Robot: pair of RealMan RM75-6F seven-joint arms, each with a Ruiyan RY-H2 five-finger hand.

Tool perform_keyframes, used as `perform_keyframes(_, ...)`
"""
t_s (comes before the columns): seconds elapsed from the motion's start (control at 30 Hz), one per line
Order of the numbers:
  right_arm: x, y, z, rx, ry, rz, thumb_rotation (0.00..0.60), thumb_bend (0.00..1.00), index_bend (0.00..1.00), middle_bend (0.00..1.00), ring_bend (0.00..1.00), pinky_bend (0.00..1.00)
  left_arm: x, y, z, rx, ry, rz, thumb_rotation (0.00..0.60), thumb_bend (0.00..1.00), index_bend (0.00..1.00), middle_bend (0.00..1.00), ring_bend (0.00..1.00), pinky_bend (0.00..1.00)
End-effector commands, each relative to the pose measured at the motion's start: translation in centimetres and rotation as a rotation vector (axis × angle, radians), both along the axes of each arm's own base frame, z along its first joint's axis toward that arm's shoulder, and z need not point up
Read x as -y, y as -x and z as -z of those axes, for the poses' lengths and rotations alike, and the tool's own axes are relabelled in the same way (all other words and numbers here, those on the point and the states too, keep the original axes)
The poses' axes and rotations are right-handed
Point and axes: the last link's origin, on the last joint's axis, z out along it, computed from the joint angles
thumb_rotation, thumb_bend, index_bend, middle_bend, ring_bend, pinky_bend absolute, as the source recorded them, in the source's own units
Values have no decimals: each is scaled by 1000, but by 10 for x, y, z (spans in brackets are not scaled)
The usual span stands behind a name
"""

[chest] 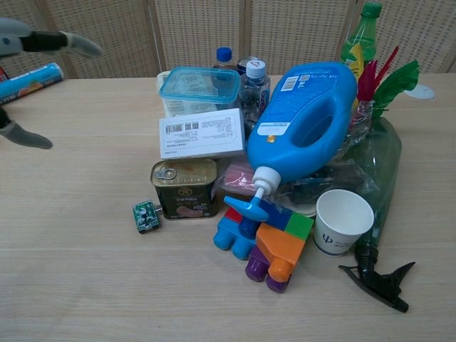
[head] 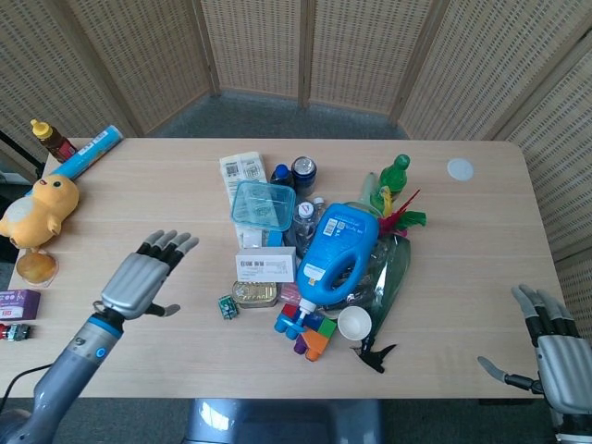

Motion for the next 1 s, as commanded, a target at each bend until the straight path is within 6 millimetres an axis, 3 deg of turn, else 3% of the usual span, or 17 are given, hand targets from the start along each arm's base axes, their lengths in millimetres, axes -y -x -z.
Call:
perform_keyframes(0.03, 0, 0, -1, 2, 2, -1, 381, 0, 0, 0, 0, 0, -13, -23, 33, -57, 64, 59, 600, 0, 0, 0, 0, 0)
perform_keyframes(0.43, 1, 1, -6, 21, 10, 3, 381, 0, 0, 0, 0, 0, -36, -56, 89, -158, 51, 103, 600, 0, 0, 0, 0, 0)
perform_keyframes(1.0, 1, 3, -5, 29, -3, 7, 381, 0, 0, 0, 0, 0, -50, -73, 135, -149, 52, 62, 600, 0, 0, 0, 0, 0)
